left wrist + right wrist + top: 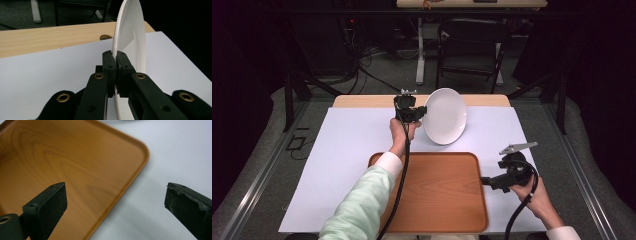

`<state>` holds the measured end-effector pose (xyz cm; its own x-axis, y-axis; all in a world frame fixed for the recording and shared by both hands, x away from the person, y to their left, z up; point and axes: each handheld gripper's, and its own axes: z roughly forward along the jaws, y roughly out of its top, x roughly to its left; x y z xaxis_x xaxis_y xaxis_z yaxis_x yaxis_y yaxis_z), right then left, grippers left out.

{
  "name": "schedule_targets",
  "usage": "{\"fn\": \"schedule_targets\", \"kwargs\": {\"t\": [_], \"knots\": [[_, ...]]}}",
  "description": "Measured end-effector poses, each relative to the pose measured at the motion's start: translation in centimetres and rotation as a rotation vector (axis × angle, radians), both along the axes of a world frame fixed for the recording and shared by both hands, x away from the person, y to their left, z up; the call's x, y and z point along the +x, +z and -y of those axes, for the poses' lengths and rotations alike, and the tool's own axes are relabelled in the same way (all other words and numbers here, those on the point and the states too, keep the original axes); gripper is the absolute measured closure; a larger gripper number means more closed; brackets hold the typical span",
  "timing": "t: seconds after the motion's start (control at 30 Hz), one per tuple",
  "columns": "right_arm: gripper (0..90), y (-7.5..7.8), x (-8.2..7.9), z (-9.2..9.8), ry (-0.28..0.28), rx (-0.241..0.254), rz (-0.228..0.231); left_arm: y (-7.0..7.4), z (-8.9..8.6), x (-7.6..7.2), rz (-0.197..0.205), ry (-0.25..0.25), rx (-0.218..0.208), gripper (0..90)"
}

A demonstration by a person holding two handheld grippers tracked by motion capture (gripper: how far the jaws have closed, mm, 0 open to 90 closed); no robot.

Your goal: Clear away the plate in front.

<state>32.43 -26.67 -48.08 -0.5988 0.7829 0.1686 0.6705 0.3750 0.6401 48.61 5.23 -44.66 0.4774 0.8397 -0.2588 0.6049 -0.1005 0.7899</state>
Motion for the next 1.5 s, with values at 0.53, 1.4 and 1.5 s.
{"fn": "schedule_targets", "kwargs": {"t": [0.53, 1.4, 1.5], "knots": [[12.8, -0.5, 7.3, -2.4, -0.063, 0.079, 0.039, 4.3, -1.4, -3.8, 0.066, -0.185, 0.046, 87.7], [58.3, 0.2, 9.4, -3.0, -0.102, 0.304, 0.073, 3.6, -3.9, -7.9, 0.123, -0.272, -0.015, 86.3], [60.9, 0.5, 9.0, -3.1, -0.108, 0.289, 0.080, 3.2, -4.3, -8.0, 0.121, -0.281, -0.016, 85.9]]}}
